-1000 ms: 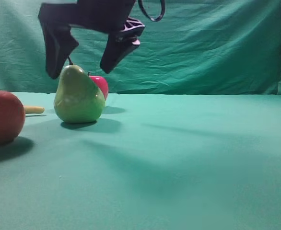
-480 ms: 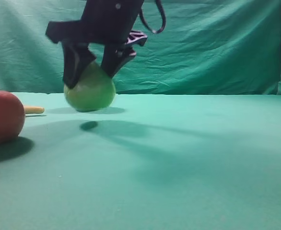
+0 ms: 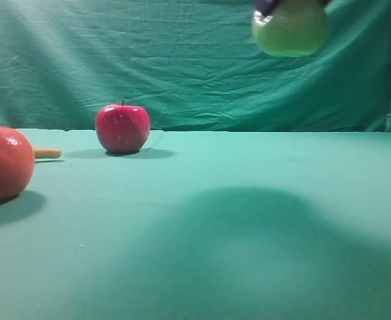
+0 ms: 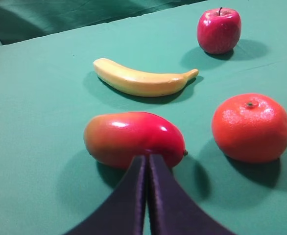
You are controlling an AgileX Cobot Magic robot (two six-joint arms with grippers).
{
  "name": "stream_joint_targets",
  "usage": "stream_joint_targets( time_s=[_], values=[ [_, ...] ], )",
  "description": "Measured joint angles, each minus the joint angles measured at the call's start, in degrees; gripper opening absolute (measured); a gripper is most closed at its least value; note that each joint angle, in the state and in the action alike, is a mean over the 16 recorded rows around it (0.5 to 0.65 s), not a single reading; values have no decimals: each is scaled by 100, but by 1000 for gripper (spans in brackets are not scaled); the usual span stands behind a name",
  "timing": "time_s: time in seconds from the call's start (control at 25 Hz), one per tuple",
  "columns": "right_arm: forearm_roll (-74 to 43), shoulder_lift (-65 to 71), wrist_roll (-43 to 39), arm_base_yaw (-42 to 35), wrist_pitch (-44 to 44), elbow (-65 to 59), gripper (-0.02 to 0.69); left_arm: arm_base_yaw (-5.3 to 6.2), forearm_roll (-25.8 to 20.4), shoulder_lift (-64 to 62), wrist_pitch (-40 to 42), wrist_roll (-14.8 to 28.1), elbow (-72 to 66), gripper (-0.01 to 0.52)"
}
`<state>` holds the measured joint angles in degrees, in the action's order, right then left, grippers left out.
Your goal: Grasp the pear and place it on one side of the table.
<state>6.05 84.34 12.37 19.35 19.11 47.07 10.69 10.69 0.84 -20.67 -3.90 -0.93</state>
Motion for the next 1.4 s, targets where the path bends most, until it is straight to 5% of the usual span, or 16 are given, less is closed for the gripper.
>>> stream_joint_targets(
  time_s=[0.4,0.72,1.4],
  values=[
    [-2,479,-3,-274,-1131,-695,526,0,0,0,0,0,0,0],
    [-1,43,-41,-281,-390,-216,577,0,0,0,0,0,0,0],
    [56,-3227,-489,-281,1939,-26,26,0,0,0,0,0,0,0]
  ],
)
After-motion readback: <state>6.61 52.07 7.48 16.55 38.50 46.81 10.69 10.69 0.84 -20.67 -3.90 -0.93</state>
